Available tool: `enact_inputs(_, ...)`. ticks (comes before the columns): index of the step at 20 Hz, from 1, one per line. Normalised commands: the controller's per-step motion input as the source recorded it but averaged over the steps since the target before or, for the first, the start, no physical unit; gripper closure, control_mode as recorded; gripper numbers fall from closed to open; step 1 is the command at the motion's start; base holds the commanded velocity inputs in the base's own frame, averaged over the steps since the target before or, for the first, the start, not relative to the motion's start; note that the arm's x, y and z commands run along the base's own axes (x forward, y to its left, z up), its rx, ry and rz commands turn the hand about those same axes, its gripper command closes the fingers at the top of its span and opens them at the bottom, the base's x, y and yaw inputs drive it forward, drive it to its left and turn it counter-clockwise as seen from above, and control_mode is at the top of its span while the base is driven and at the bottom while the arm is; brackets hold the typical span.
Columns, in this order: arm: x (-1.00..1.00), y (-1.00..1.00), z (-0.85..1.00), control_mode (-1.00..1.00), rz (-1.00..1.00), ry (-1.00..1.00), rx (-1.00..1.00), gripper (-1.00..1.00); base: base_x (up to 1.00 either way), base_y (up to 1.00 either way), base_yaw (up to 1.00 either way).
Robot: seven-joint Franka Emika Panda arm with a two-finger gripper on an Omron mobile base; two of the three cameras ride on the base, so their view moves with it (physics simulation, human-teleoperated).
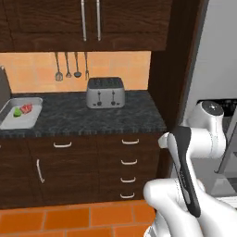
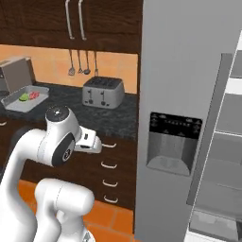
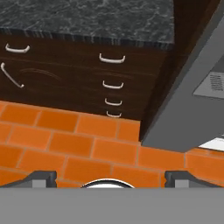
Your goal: Place one lemon wedge and one steak in each tupperware on the nearby counter, to pack two identical lunches.
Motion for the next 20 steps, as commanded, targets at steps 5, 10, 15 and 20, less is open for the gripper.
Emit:
enact_inputs(5, 0.0, 0.0, 0.0, 1.0, 0.0, 0.0, 0.0, -1.0, 0.0, -1.0, 0.0)
enact_inputs(10, 0.0, 0.0, 0.0, 1.0, 0.0, 0.0, 0.0, -1.0, 0.0, -1.0, 0.0)
enact_inputs(15, 0.0, 0.0, 0.0, 1.0, 0.0, 0.0, 0.0, -1.0, 0.0, -0.86, 0.0)
enact_inputs(20, 0.0, 0.0, 0.0, 1.0, 0.0, 0.0, 0.0, -1.0, 0.06, -0.47, -0.07)
